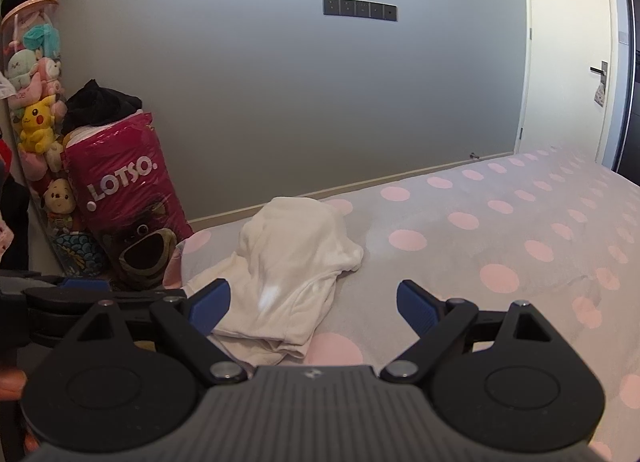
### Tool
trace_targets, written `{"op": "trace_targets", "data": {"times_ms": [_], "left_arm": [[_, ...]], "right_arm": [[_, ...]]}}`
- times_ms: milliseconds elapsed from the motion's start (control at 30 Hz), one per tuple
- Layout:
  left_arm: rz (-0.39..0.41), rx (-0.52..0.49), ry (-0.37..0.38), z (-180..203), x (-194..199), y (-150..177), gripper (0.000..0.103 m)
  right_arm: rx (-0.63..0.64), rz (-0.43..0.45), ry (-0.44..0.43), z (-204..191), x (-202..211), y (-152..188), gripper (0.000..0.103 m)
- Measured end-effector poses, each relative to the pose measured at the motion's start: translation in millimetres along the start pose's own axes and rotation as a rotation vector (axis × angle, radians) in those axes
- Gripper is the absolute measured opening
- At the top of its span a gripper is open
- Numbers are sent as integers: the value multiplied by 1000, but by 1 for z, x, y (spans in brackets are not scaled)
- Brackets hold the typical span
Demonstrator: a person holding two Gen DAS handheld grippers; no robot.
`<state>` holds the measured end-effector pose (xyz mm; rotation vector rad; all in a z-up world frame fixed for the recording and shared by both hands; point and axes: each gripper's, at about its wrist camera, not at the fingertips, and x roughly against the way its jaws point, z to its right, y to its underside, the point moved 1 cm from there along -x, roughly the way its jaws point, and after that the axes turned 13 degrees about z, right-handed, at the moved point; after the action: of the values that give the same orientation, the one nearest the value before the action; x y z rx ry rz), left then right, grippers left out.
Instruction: Fold clothes
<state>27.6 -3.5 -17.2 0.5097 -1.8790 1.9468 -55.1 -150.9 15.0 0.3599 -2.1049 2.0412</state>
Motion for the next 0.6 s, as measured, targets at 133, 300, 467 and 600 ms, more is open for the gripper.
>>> {"op": "trace_targets", "data": {"times_ms": [133,300,467,600], "left_arm": [[-18,23,-19,-3,-18,-1,77],[-29,17,-27,-2,-41,-4,77],[-70,36,-43,-3,-74,0,72],[-135,60,-52,-8,-103,11,63]], "right_arm": [[-13,-25,26,12,-21,1,91],[-36,-63,31,22,-53,6,84],[-31,-120,31,21,-90,19,71],[-22,-179,6,12,-123,38,62]]}}
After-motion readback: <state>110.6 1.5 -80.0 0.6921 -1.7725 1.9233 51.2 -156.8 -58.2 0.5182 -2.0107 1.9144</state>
